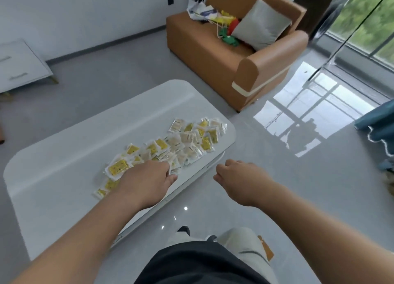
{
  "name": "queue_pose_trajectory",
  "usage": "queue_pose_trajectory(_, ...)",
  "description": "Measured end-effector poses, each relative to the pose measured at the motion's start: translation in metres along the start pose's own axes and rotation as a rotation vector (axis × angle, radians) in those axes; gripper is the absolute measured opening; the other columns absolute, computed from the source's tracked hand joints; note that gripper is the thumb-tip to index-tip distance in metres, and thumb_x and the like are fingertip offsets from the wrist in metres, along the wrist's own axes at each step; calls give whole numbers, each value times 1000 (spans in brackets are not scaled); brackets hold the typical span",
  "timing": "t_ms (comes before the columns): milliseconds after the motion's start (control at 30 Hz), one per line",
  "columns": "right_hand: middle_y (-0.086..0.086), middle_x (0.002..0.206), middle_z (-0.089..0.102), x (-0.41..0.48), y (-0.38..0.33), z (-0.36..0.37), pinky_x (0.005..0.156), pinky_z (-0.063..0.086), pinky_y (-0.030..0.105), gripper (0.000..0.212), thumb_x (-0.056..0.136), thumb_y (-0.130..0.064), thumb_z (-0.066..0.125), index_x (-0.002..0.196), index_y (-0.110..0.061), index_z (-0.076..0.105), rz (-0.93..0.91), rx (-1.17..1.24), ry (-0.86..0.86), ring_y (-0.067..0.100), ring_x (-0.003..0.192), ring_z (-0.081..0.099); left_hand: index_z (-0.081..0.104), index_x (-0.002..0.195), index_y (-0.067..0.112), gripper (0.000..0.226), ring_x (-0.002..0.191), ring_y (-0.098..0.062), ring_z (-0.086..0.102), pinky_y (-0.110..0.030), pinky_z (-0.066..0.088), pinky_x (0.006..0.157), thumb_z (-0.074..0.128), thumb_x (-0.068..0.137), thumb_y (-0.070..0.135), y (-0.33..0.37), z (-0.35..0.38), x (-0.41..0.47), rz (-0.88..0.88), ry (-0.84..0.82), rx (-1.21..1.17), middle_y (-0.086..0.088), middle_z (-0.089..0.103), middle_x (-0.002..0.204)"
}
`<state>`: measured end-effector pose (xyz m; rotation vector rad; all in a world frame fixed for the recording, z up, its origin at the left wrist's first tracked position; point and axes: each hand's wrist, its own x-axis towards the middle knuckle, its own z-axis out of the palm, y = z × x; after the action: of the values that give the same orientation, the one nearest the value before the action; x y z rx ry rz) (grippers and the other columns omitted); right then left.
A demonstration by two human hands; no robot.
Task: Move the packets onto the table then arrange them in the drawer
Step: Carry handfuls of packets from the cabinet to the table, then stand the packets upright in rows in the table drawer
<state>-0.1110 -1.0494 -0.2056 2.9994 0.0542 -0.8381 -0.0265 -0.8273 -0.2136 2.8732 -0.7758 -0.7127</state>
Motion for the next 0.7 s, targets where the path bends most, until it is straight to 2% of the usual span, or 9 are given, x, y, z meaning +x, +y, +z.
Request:
queue_pose_trajectory(133,2,96,42,46,26,-2,82,54,45,18,109,-26,37,112,-17,51,-133,-57,-31,28,95,58,39,74,26,36,71,-13,51,-32,38,61,40,103,47,7,12,20,-144,-7,-78,8,52,81)
queue_pose_trajectory(267,6,107,52,92,46,4,81,53,44,24,110,-31,33,116,-15,51,-298,-113,-115,29,97,59,44,77,27,31,73,-14,55,-31,40,61,44,102,46,18,38,35,-319,-47,-205,6,57,81)
queue_pose_trajectory(400,4,102,48,130,67,18,75,48,40,25,110,-31,33,118,-15,51,-456,-151,-180,29,98,59,50,82,24,30,74,-15,56,-31,39,60,46,101,47,45,63,43,-532,-23,-367,5,60,83)
queue_pose_trajectory(467,6,108,50,146,74,27,75,46,39,27,110,-31,33,124,-15,50,-522,-184,-228,30,103,59,51,82,25,29,75,-16,57,-32,44,64,46,101,47,60,76,50,-619,-15,-424,5,61,85)
queue_pose_trajectory(567,8,117,52,169,76,46,77,48,40,30,110,-31,33,129,-15,50,-571,-227,-281,31,105,59,52,83,25,26,77,-18,57,-31,41,61,48,101,43,74,102,64,-682,-22,-481,4,61,86)
queue_pose_trajectory(633,8,116,53,182,74,62,76,49,40,30,110,-30,33,128,-14,51,-579,-220,-309,30,103,60,53,87,23,24,78,-19,56,-30,35,57,47,101,42,76,125,73,-704,-43,-480,4,61,85)
queue_pose_trajectory(700,8,117,55,197,71,84,77,51,40,28,110,-27,34,126,-14,53,-583,-215,-341,29,102,60,52,87,23,25,81,-21,57,-30,36,60,46,101,43,74,154,84,-730,-69,-498,3,62,87)
